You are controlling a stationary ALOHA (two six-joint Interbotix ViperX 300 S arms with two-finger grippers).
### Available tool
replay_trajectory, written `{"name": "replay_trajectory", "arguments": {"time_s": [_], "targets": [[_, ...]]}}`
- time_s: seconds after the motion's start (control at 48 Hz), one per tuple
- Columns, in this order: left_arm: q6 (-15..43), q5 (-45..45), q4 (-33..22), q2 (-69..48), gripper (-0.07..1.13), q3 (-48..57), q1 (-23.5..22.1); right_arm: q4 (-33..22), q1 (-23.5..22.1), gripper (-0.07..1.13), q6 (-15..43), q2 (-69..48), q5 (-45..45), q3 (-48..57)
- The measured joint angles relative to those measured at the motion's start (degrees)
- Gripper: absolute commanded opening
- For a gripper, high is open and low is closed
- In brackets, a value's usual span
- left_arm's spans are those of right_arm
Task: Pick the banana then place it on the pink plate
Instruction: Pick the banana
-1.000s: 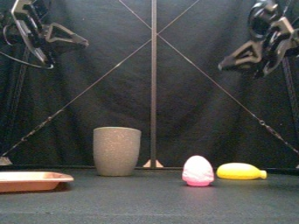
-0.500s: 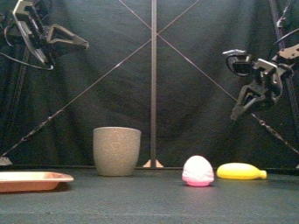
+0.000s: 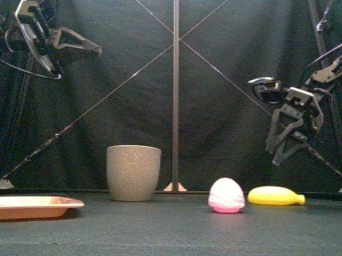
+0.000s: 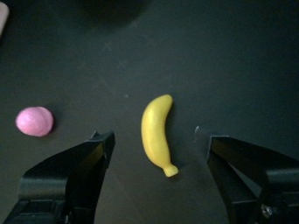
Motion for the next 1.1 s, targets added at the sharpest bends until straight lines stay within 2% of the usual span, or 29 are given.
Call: {"name": "replay_trajectory", "arguments": {"time_s": [0.125,0.417,0.792,0.938,1.104], "targets": [[-0.09,0.0,0.09,0.0,0.1,0.0,0.26,-1.58,0.35,1.06,0.0,4.04,1.14,-0.7],[0.0,0.0,0.18,0.0,0.1,0.0,0.7,-4.57,4.22,1.05,-0.18,14.24,4.22,-6.24],[0.09,-0.09,1.05,0.0,0.1,0.18,1.05,-5.45,3.25,0.99,-0.09,22.06,4.57,-9.58],[0.09,-0.09,1.14,0.0,0.1,0.18,1.05,-5.45,2.9,0.83,-0.18,22.24,4.92,-9.67],[0.09,-0.09,1.14,0.0,0.1,0.18,1.05,-5.36,2.81,0.55,0.09,22.24,5.54,-9.67]]}}
